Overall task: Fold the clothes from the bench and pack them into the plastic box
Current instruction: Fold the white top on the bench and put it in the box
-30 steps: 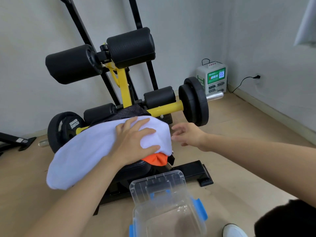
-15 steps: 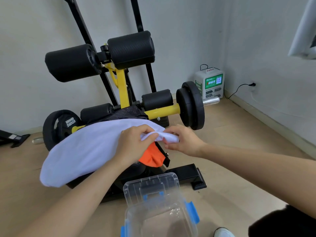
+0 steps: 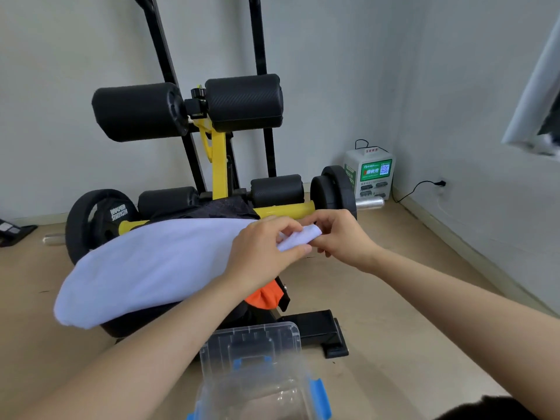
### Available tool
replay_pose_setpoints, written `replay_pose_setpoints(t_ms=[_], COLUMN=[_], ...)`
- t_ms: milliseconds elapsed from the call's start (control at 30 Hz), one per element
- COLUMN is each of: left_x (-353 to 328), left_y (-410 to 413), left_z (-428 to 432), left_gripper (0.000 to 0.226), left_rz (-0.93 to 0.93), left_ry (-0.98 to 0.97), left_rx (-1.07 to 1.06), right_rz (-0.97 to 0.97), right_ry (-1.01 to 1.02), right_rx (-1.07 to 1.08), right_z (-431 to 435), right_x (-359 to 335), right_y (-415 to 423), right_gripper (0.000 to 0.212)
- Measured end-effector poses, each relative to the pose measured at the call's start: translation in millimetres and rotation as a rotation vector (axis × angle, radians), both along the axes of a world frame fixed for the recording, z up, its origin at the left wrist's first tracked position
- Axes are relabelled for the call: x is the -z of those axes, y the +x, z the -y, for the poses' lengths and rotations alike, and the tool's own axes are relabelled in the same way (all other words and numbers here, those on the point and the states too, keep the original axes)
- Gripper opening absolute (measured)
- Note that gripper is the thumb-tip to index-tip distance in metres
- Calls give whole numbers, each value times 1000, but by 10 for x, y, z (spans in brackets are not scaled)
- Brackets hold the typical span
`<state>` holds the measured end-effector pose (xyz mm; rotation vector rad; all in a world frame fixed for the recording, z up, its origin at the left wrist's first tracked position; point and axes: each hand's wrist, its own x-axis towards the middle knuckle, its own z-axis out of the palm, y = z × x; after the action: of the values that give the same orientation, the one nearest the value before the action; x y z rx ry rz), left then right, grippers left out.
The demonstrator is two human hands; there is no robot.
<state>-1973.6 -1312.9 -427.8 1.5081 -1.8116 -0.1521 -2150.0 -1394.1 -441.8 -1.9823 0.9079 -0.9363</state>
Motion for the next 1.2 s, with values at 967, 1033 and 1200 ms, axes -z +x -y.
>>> replay_pose_setpoints(t_ms=[967, 1033, 1200], left_x=[-124, -118, -83], left_y=[667, 766, 1115], left_z=[-466, -517, -654], left_gripper=[23, 20, 22], left_rz=[-922, -891, -777], left_ry=[315, 279, 238], left_rx=[-41, -83, -206], right_rz=[252, 229, 176], right_ry=[420, 434, 371], right_rx=[-350, -416, -452], right_z=[-456, -529, -634], right_x=[-330, -326, -300], right_y=[741, 866, 1105], right_gripper=[61, 67, 76])
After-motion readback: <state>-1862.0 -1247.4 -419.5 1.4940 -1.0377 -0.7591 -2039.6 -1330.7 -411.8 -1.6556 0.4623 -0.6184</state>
